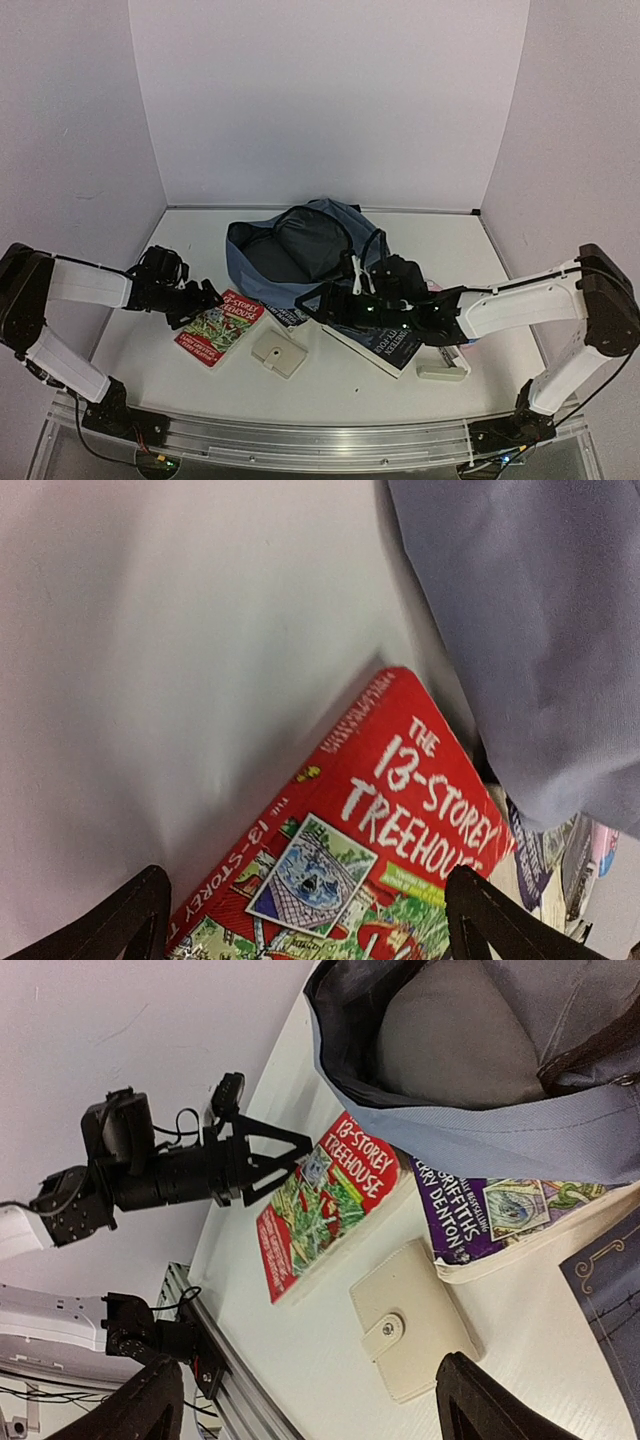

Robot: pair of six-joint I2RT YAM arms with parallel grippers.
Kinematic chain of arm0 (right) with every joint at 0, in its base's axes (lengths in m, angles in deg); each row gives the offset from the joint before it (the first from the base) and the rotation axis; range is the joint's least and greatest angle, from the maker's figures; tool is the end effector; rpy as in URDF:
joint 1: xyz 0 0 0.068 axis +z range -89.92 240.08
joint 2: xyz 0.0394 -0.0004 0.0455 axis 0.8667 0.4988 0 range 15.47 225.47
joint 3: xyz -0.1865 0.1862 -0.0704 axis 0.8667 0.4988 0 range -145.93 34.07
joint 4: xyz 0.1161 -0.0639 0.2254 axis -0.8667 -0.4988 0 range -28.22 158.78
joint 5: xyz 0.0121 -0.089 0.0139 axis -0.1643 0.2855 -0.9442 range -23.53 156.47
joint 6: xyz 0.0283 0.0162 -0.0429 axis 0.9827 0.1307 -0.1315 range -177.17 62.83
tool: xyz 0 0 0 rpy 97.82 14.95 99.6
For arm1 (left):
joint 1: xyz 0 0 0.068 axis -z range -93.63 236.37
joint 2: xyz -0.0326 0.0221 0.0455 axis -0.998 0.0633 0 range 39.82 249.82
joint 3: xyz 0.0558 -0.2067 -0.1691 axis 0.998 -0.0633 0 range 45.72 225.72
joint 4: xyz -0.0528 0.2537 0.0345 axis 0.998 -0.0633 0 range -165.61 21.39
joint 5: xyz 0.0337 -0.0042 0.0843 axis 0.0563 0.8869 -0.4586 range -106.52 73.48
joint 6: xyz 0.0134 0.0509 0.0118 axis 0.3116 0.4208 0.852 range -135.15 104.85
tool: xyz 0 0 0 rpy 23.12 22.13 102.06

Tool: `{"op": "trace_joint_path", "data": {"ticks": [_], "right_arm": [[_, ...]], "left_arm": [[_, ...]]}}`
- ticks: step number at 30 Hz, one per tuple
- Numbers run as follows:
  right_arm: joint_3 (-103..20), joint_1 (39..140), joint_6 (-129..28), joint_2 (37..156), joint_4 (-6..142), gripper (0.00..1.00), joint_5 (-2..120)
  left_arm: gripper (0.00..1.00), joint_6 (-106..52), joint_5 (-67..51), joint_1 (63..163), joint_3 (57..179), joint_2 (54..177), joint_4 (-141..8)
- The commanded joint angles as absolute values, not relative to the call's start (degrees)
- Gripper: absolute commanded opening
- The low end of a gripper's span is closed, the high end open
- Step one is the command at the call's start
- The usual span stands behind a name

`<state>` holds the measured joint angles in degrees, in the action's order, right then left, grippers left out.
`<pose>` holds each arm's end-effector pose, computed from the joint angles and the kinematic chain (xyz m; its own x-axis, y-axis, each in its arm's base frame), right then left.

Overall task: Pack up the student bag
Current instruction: Adjust the book at the center of the board.

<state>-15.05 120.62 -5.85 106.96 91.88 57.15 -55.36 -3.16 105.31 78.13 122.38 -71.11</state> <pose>0.1677 0.3088 0.2207 -0.8309 0.0955 -0.5482 -0.4572 0.4443 0.7704 0.2383 -0.0905 0.1393 -0.8637 -0.3677 -0.3446 -0.1431 0.8346 -0.5319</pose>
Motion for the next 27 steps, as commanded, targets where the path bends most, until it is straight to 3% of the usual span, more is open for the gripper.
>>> {"op": "trace_joint_path", "data": {"ticks": [1,9,15,27], "right_arm": [[-17.4,123.3,-1.1,111.9,98.6,0.86,56.5],[-28.8,130.2,6.1,127.6,104.0,0.76,54.5],[-34.1,132.2,11.6,135.2,104.6,0.62,55.8],[-35.6,133.8,18.8,140.9,103.4,0.62,59.2]], "left_arm": [[0.95,-63.3,-1.6,111.2,73.5,116.7,-72.4],[0.96,-66.4,-6.2,112.0,71.8,104.1,-83.1],[0.90,-63.8,-8.3,112.0,75.2,103.4,-90.0],[0.88,-61.1,-5.4,112.0,76.6,106.3,-89.6]]}}
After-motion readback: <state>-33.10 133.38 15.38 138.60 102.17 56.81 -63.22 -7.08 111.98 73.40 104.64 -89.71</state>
